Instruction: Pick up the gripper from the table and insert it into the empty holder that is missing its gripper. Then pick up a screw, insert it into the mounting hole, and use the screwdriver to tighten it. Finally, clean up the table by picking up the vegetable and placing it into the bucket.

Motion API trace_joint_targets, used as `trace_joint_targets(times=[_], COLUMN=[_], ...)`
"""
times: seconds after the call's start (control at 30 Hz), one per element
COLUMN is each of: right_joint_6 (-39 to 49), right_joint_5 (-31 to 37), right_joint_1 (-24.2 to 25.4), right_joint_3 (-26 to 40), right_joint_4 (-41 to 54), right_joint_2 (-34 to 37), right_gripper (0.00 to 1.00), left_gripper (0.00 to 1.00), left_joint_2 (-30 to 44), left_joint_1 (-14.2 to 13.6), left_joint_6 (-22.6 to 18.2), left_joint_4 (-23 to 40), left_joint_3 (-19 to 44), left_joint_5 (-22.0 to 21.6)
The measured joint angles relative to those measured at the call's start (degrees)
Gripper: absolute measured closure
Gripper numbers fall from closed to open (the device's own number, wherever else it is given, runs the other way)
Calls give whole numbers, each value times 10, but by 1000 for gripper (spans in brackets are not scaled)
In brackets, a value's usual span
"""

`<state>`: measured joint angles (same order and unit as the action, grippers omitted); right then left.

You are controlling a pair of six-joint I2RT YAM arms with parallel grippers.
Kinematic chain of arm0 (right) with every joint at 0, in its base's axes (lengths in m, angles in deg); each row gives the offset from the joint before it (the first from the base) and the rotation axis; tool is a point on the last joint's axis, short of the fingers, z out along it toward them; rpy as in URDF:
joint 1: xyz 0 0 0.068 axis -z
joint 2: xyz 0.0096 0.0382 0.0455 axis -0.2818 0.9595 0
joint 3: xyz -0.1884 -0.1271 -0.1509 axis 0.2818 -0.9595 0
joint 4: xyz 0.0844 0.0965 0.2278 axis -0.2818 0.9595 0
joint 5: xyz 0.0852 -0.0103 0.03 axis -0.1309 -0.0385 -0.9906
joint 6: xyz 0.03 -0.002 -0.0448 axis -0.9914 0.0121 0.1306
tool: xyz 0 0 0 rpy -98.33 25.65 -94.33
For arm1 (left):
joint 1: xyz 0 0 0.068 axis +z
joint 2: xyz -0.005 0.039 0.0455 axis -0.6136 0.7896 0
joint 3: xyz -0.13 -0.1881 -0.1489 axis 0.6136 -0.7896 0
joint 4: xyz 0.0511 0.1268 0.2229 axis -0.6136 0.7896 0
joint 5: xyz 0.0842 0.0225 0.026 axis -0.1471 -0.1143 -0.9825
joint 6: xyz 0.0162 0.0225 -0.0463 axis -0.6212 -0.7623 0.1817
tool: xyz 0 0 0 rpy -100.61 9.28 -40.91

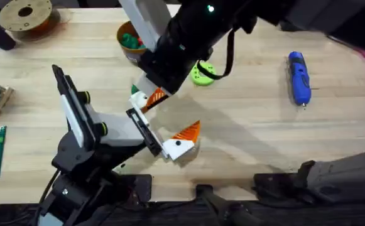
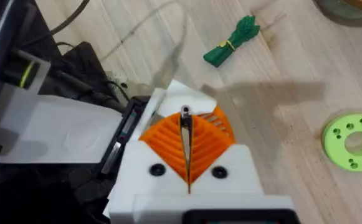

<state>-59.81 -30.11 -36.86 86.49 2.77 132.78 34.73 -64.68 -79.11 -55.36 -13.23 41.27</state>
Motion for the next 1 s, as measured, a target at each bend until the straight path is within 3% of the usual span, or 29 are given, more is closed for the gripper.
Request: trace_joint_targets(times=[1.0], right_joint_6=[2], right_joint_5=[-11], right_joint_1=[-2], right_joint_3=[2], right_joint_4=[1], right_joint_2=[31], right_gripper=[994], left_gripper=[14], left_joint_2=[0], left_joint_1=[0], left_joint_6=[5], left_joint_4=[1], left_joint_3=[0], left_joint_5=[0])
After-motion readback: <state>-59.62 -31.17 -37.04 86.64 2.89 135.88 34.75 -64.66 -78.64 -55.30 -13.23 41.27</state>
